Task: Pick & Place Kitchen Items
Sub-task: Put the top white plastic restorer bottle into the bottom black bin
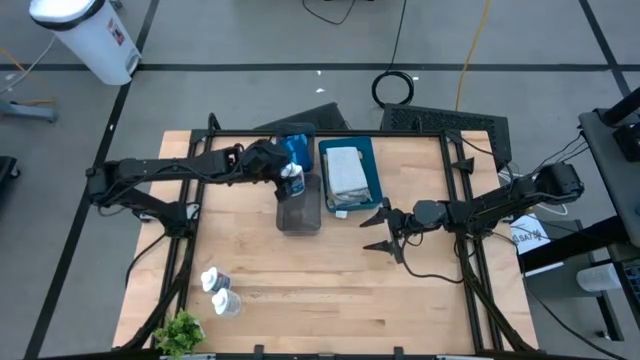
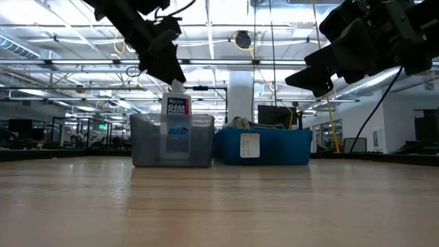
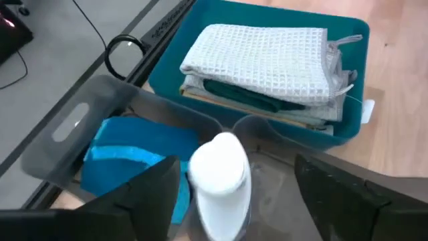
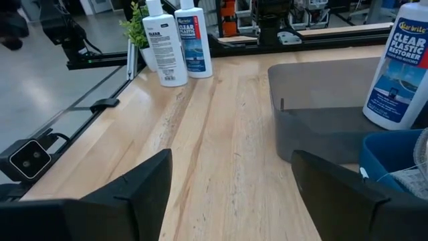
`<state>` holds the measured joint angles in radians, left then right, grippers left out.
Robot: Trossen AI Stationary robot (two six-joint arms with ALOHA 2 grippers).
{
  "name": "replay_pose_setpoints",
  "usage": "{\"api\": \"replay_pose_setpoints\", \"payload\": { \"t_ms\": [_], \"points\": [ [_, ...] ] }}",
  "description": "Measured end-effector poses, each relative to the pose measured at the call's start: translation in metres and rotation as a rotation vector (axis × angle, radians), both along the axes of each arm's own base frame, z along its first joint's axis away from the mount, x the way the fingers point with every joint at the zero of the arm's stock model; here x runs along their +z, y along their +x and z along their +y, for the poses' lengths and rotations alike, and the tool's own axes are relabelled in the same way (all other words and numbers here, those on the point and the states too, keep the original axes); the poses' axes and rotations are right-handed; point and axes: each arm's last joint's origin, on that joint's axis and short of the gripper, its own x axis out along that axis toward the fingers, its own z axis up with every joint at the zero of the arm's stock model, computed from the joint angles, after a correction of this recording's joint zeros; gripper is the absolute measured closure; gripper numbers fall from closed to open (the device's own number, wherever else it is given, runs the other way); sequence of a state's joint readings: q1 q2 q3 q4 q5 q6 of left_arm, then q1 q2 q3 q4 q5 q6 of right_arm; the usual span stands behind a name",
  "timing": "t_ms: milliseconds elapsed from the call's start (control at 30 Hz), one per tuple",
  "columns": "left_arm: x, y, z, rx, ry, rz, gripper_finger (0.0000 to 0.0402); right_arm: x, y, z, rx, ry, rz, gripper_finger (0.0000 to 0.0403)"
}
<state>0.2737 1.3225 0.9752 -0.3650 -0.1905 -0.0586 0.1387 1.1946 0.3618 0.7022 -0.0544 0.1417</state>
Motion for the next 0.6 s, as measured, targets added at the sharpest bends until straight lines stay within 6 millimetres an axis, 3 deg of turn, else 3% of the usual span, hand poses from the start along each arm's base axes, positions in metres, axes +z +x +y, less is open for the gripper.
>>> {"api": "replay_pose_setpoints", "payload": {
  "t_ms": [167,300,467,600],
  "points": [
    [0.029,-0.015,-0.007,0.021,-0.001,-0.032,0.0085,0.0,0.0,0.0,0.0,-0.001,0.005,0.0124],
    [0.056,-0.032,-0.031,-0.041,-0.038,-0.004,0.0081,0.0,0.0,0.0,0.0,-0.001,0.005,0.0124],
    [0.081,-0.045,-0.09,-0.177,-0.162,0.039,0.0081,0.0,0.0,0.0,0.002,-0.012,0.003,0.0124],
    [0.08,-0.053,-0.148,-0.328,-0.219,0.052,0.008,0.0,0.0,0.0,0.005,-0.022,0.0,0.0124]
  ]
}}
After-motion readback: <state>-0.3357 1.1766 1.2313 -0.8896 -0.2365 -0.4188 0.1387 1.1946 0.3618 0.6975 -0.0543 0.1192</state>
